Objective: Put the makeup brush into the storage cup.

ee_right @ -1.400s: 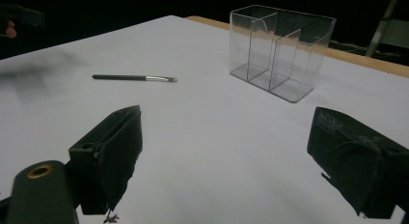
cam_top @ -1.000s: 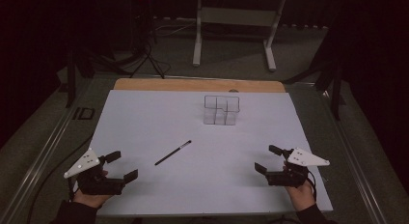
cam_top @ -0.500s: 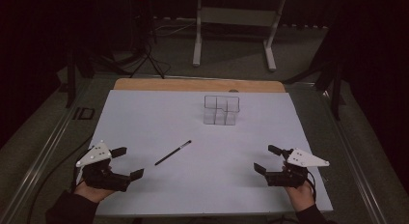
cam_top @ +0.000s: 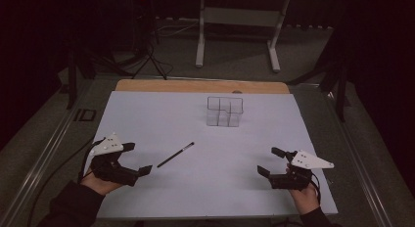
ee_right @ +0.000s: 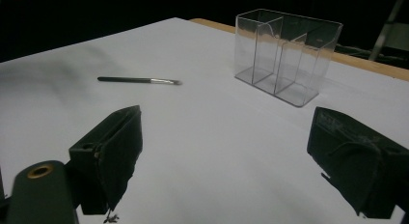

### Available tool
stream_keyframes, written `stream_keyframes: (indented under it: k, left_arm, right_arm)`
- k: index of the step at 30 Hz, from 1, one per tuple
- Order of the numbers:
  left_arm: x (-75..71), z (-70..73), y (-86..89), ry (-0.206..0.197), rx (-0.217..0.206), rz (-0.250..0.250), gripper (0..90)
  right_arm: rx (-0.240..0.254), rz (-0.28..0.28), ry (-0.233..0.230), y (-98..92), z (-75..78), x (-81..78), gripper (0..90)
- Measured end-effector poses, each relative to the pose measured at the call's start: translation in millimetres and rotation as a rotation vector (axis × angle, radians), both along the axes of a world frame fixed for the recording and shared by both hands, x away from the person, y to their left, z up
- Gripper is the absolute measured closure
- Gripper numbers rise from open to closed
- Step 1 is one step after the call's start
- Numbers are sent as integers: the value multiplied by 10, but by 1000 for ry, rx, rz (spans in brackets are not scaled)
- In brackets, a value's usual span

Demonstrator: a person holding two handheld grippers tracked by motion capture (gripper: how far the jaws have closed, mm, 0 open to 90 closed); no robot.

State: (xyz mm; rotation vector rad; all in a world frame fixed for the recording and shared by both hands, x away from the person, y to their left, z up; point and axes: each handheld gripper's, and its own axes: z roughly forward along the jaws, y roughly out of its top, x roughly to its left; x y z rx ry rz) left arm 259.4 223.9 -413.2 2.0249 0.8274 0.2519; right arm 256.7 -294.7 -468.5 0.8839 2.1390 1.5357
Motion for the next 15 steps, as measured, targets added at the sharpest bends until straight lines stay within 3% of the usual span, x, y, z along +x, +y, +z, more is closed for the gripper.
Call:
stream_keyframes:
  k: [9,15]
  left_arm:
    - [142,108,-111,22,83,-47,14]
    - [210,128,-160,37,116,-69,14]
  right_arm:
    - [4,6,2,2,2,2,123]
    - [2,8,-1,5,2,1,123]
